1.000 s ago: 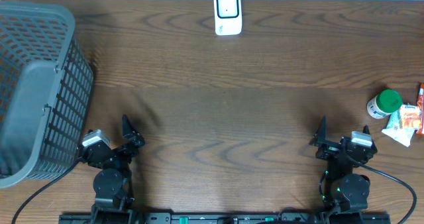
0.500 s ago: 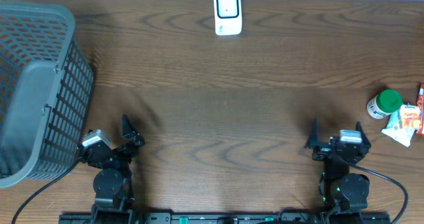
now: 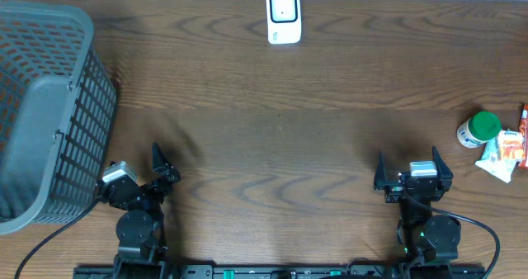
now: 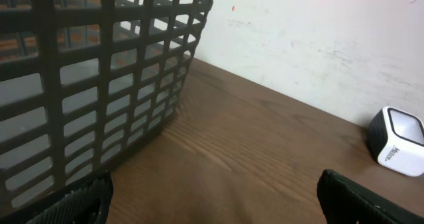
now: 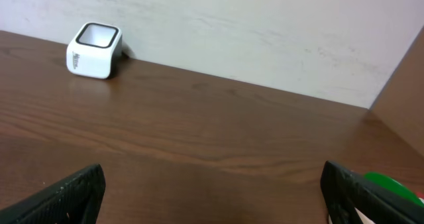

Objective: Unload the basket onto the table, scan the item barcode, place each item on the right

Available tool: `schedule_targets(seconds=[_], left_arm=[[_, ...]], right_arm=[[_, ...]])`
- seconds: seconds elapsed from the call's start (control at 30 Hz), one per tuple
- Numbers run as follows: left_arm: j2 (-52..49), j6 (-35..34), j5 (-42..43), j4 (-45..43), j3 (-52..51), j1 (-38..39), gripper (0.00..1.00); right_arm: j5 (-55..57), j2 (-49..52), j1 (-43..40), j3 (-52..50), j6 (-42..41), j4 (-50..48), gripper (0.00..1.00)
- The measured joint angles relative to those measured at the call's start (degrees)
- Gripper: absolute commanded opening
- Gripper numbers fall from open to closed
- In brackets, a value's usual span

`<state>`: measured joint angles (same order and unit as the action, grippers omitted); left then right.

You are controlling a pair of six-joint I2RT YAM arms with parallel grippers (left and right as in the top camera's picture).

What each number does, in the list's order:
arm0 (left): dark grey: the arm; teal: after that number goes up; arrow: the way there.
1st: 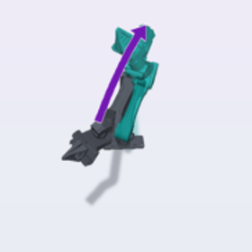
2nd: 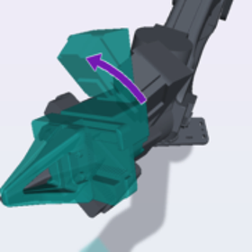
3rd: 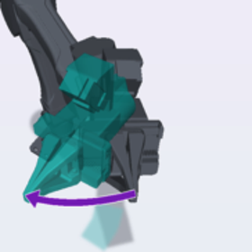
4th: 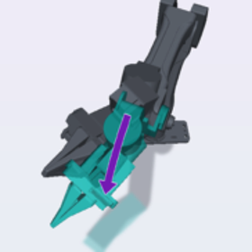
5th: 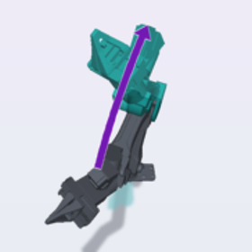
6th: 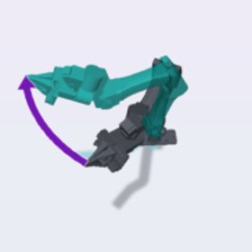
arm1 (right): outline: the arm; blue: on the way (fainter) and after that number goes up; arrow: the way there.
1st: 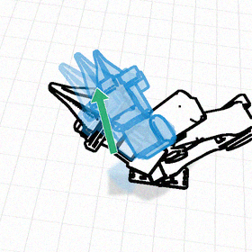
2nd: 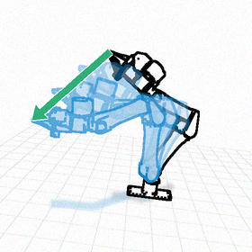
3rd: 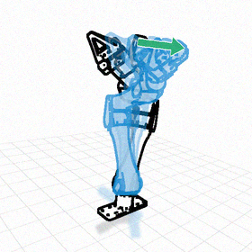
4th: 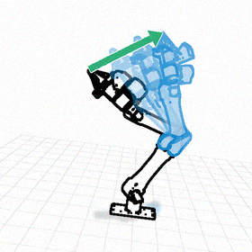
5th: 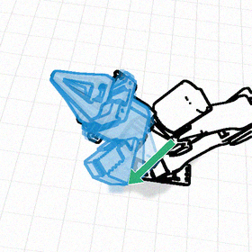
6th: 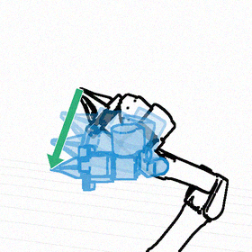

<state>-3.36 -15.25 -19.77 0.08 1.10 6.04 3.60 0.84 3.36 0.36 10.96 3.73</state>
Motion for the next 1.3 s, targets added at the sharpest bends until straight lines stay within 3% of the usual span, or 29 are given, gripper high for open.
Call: schedule_targets(seconds=[1.3], left_arm=[[0.00, 0.00, 0.00, 0.02, 0.00, -0.42, 0.99]], right_arm=[[2.60, 0.00, -0.61, 0.00, -4.37, -0.24, 0.99]])
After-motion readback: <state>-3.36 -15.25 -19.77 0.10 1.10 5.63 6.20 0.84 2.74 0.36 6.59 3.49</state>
